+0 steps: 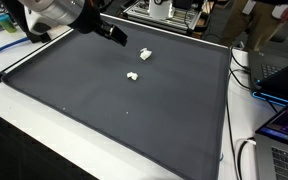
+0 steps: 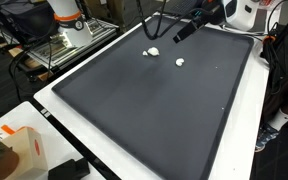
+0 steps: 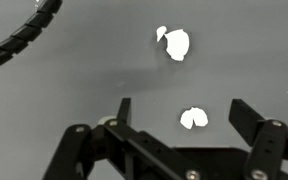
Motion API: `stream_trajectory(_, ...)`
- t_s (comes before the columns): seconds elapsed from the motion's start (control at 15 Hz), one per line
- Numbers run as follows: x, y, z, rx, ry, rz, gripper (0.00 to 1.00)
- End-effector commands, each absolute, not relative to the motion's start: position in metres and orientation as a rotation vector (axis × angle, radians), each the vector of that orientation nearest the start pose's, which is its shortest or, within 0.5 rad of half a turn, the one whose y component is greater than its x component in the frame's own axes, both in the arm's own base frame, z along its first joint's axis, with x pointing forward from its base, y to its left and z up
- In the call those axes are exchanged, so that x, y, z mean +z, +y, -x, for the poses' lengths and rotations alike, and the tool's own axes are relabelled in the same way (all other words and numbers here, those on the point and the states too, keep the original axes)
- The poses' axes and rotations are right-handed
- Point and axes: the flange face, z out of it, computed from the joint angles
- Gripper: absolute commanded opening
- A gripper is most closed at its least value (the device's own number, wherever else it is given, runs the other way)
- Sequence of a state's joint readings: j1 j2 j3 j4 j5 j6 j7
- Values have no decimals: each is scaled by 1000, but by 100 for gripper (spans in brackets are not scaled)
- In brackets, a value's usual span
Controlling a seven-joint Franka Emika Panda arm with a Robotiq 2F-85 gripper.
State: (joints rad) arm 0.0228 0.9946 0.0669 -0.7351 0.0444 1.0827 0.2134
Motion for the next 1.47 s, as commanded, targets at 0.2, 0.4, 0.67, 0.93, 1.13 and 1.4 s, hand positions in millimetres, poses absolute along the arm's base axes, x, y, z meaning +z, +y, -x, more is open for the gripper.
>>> stream_trajectory(0.2, 297, 32, -704, 1085, 208, 2937, 100)
stream_trajectory(0.4, 296, 28, -705, 1072, 162, 2922, 100)
stream_trajectory(0.67, 297, 24, -706, 1053, 80, 2920, 100)
stream_trajectory(0.93, 303, 39, -704, 1070, 163, 2916, 100)
stream_trajectory(1.13, 305, 54, -703, 1075, 180, 2926, 100)
stream_trajectory(1.4, 308, 75, -700, 1077, 152, 2950, 100)
